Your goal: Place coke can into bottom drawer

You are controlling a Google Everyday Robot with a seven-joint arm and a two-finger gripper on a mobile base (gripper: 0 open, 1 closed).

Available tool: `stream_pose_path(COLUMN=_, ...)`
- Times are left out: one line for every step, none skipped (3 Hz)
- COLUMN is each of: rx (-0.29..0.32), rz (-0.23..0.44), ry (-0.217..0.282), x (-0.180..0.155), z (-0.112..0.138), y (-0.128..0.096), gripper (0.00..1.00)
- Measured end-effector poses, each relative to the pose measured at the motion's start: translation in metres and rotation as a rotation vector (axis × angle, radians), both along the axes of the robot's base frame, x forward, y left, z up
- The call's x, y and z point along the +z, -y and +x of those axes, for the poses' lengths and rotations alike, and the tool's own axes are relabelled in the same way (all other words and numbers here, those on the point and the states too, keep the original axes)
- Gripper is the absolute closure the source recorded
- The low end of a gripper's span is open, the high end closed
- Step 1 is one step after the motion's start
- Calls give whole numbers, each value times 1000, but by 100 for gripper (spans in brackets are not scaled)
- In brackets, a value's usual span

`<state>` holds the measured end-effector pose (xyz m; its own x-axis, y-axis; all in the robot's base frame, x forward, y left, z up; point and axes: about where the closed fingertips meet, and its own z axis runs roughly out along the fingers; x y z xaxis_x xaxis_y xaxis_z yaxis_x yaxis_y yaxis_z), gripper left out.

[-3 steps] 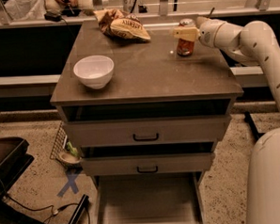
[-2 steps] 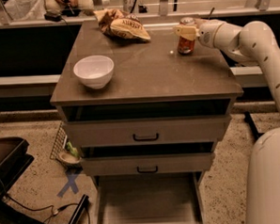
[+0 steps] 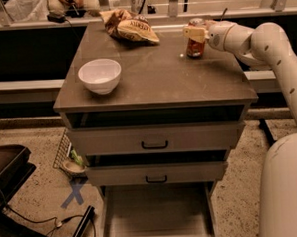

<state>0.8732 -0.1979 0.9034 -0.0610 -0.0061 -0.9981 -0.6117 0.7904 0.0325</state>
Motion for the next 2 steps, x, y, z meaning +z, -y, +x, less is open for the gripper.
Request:
stream_pose_path(rx=6, rz=-8, ry=12, x=9, z=-1, y=0, gripper=100)
stream_pose_path(rx=26, rz=-7, ry=51, x=41, z=-23, y=13, gripper=100)
